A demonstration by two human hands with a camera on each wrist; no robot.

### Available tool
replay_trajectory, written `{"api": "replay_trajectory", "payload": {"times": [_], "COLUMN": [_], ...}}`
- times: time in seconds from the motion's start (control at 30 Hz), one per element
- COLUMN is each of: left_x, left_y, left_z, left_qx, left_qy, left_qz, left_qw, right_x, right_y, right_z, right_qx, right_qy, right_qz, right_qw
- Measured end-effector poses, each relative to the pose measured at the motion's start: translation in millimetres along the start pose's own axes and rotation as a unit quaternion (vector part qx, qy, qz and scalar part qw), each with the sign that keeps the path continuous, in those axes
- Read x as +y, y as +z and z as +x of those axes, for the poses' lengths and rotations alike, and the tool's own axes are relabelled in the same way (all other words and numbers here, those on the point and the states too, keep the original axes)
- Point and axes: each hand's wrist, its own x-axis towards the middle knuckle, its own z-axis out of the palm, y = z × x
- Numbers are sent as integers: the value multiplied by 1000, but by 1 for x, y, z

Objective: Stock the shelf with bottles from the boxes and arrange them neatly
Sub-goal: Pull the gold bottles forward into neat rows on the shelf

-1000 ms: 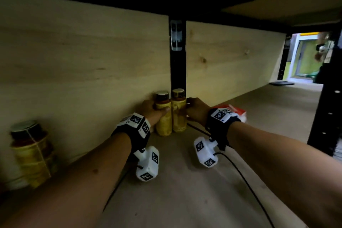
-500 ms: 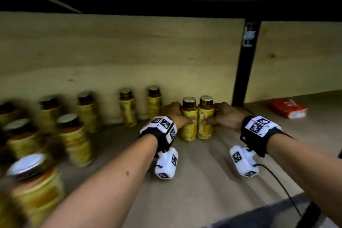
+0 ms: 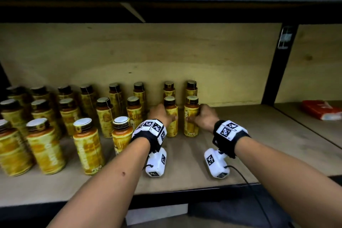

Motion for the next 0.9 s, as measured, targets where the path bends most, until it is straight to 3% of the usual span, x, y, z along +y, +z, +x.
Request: {"api": "replay_trajectory", "payload": {"times": [0.3, 0.53, 0.9], "left_x": [-1, 6, 11], "left_y": [11, 13, 12], "left_z": [-11, -10, -10], "left_qx": [38, 33, 19], "left_qy": [-39, -53, -59], "left_qz": [-96, -142, -127], "left_qw": [994, 988, 990], "right_x": [2, 4, 3], "right_y": [-2, -3, -7], "right_z": [4, 6, 5], "right_qx": [62, 57, 50], "right_qy": [46, 50, 54], "right_qz": [-22, -38, -39], "right_qw": [997, 996, 997]}}
